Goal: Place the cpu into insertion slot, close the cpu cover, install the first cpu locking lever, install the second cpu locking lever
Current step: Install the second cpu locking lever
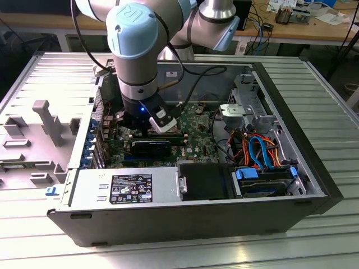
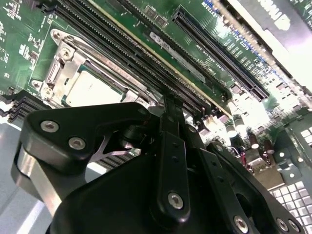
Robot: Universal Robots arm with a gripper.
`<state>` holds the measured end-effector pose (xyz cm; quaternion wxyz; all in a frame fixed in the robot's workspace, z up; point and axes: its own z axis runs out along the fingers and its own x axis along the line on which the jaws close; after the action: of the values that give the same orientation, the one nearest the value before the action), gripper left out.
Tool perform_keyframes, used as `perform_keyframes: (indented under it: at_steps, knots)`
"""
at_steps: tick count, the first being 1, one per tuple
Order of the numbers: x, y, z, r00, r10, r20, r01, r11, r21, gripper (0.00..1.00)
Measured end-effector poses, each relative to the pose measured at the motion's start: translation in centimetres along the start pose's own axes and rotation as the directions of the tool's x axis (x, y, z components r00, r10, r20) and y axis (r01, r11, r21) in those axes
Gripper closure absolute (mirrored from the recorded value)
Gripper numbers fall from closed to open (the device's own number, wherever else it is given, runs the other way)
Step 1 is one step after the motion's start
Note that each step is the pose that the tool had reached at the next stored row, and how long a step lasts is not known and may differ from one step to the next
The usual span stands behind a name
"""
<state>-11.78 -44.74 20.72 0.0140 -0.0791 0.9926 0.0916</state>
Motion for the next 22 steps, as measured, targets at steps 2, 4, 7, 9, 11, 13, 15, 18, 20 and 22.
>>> perform_keyframes:
  at_steps: [2,4,7,9,11,13,15,18,20,22]
  knots:
    - [0.01,0.03,0.04,1.0,0.0,-0.0002,0.0,1.0,0.0002,0.89]
    - [0.0,0.14,0.1,1.0,0.0,-0.0004,0.0,1.0,0.0005,0.89]
    - [-0.08,0.42,0.25,1.0,-0.001,-0.0004,0.001,1.0,0.0003,0.89]
    - [-0.09,0.42,0.36,1.0,-0.001,-0.0006,0.001,1.0,0.0003,0.89]
    - [-0.08,0.39,0.47,1.0,-0.001,-0.001,0.001,1.0,0.0007,0.89]
    - [-0.08,0.37,0.67,1.0,-0.001,-0.0009,0.001,1.0,0.0,0.89]
    - [-0.1,0.36,0.82,1.0,-0.001,-0.0016,0.001,1.0,0.0011,0.89]
    - [-0.19,0.53,0.52,1.0,-0.002,-0.0029,0.002,0.9999,0.0145,0.89]
    - [-0.2,0.55,0.51,1.0,-0.002,-0.0029,0.002,0.9999,0.0146,0.89]
    - [-0.21,0.69,0.54,1.0,-0.002,-0.0029,0.002,0.9999,0.0145,0.89]
